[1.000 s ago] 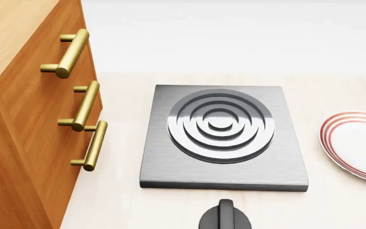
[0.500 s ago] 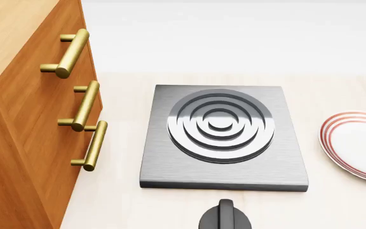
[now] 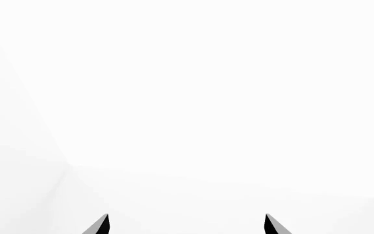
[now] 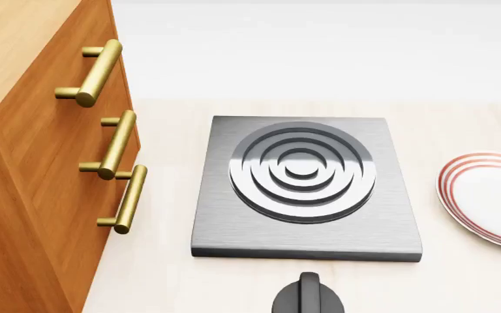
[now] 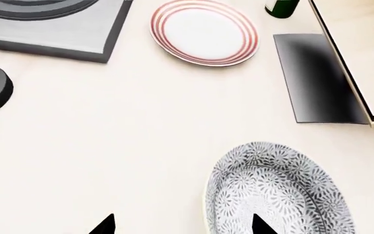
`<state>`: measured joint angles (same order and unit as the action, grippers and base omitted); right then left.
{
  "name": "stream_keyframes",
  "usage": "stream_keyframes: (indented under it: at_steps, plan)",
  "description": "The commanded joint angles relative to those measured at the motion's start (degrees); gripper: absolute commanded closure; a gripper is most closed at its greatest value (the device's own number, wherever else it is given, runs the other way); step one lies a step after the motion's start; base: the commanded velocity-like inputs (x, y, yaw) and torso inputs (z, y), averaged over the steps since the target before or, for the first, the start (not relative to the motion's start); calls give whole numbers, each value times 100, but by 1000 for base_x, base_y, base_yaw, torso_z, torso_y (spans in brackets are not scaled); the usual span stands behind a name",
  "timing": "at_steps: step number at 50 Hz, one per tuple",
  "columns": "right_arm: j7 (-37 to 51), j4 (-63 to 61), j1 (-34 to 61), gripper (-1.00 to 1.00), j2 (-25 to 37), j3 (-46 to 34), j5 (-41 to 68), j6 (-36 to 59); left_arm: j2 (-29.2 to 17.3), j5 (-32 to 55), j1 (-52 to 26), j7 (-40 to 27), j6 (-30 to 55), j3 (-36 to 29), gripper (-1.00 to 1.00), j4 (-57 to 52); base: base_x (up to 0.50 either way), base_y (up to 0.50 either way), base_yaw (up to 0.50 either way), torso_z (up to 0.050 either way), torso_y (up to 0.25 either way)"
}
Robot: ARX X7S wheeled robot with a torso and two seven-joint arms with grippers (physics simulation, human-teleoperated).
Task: Put the bowl on the stove.
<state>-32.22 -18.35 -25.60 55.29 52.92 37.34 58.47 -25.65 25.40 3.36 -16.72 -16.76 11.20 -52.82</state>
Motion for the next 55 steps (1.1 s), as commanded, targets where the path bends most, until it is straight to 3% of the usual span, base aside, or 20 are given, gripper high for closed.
stream_keyframes:
  at_steps: [1, 26, 55]
  plan:
    - [269, 241, 192, -100, 70, -426, -169, -71, -12, -25, 9, -7, -17, -26, -100, 22, 0, 0, 0, 0, 0]
    - [1165, 1262, 1905, -100, 77, -2735, -447, -506, -23, -94, 21, -22, -52, -93, -100, 76, 0, 0, 0, 0, 0]
    - [1291, 1984, 1815, -100, -239, -2971, -751, -832, -61, -144, 3, -46, -60, -172, -100, 105, 0, 0, 0, 0, 0]
